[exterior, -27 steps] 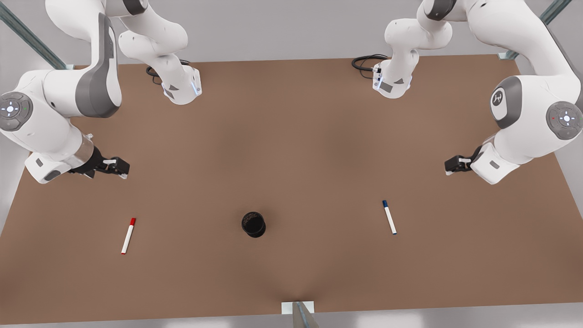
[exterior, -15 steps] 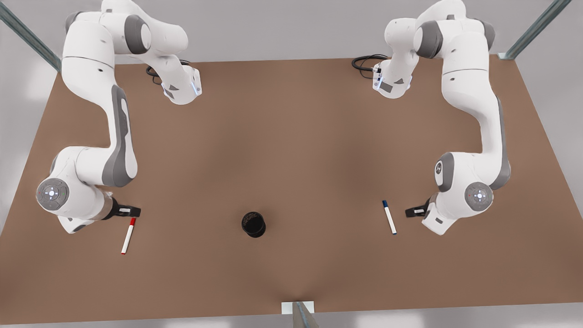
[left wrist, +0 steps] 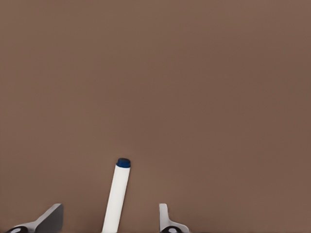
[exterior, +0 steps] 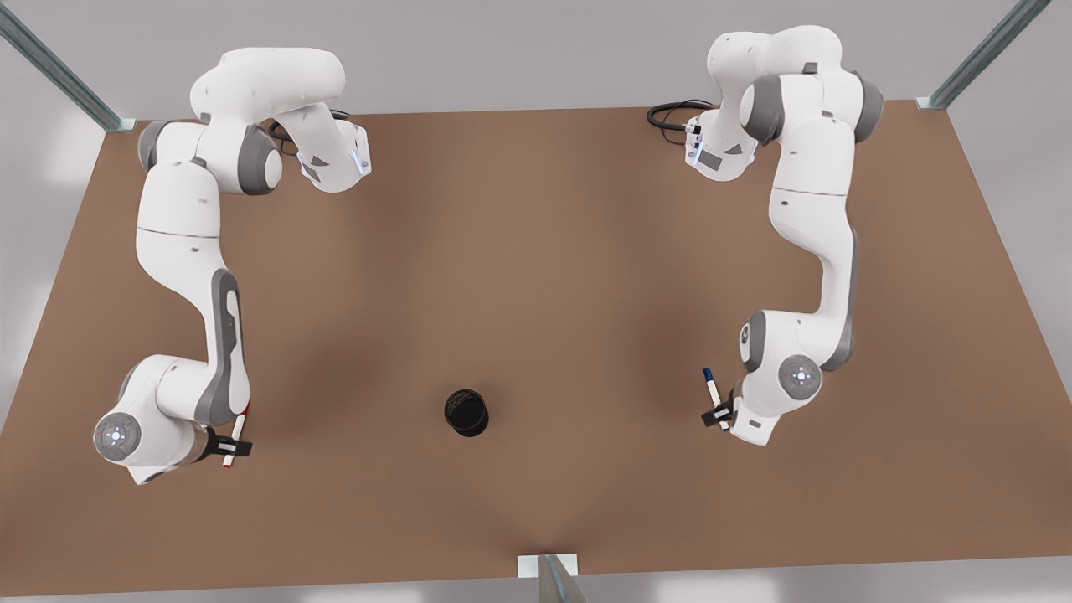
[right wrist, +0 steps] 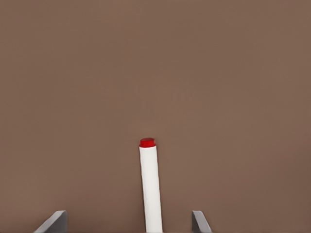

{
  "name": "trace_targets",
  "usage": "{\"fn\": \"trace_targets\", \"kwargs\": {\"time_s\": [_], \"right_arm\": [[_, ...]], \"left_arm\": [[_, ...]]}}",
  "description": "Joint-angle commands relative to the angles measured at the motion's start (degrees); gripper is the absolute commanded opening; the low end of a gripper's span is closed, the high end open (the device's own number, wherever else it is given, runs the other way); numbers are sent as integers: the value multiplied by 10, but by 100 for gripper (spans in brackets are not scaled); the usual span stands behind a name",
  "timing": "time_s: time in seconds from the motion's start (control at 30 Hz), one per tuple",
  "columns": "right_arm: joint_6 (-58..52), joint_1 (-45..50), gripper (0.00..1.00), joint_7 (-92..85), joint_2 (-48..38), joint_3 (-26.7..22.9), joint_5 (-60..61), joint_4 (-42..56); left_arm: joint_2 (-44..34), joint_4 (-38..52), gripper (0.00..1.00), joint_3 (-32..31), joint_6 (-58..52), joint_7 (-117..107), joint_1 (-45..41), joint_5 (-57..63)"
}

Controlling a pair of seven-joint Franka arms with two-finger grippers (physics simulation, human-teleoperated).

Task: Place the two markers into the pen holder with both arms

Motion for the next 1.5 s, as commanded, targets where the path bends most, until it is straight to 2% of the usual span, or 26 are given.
{"fn": "trace_targets", "kwargs": {"time_s": [0.0,0.03,0.07,0.1,0.17,0.23,0.27,0.5,0.6,0.73,0.87,0.93,1.0,1.2,1.33,1.37,1.43,1.47], "right_arm": [[17,-5,93,-58,7,0,6,0],[18,-5,91,-64,13,0,5,0],[29,-11,91,-74,18,1,6,1],[29,-11,90,-75,18,0,6,1],[32,-12,87,-76,18,0,6,0],[41,-11,72,-87,20,1,7,-1],[41,-11,67,-86,21,2,7,-1],[41,-7,60,-87,34,3,4,0],[41,-7,49,-88,34,3,5,0],[40,-7,42,-89,33,3,5,1],[39,-8,35,-93,32,3,5,2],[39,-8,32,-93,32,3,6,2],[39,-8,28,-93,32,3,6,2],[9,9,25,-89,-23,6,8,5],[13,14,25,-72,-88,46,18,5],[14,15,25,-57,-106,76,16,5],[29,49,25,-33,-127,83,14,5],[79,73,25,-28,-131,83,16,3]], "left_arm": [[1,-10,94,0,17,-78,0,2],[2,-17,90,0,17,-77,0,2],[2,-17,77,0,17,-66,0,2],[2,-18,69,0,17,-56,0,2],[3,-18,59,0,15,-28,-1,2],[3,-18,53,0,15,-19,-1,2],[4,-18,51,0,14,-10,-1,2],[9,-18,50,0,11,84,-6,2],[9,-18,48,0,11,95,-6,2],[12,-17,44,0,11,96,-5,2],[14,-16,39,0,11,95,-5,2],[14,-16,33,0,8,94,-6,2],[13,-14,31,0,2,94,-6,2],[13,-13,22,0,1,94,-6,2],[12,-13,21,0,1,93,-6,2],[11,-4,21,0,-16,94,-5,2],[2,18,21,0,-66,95,-4,2],[-2,26,21,0,-79,95,-4,2]]}}
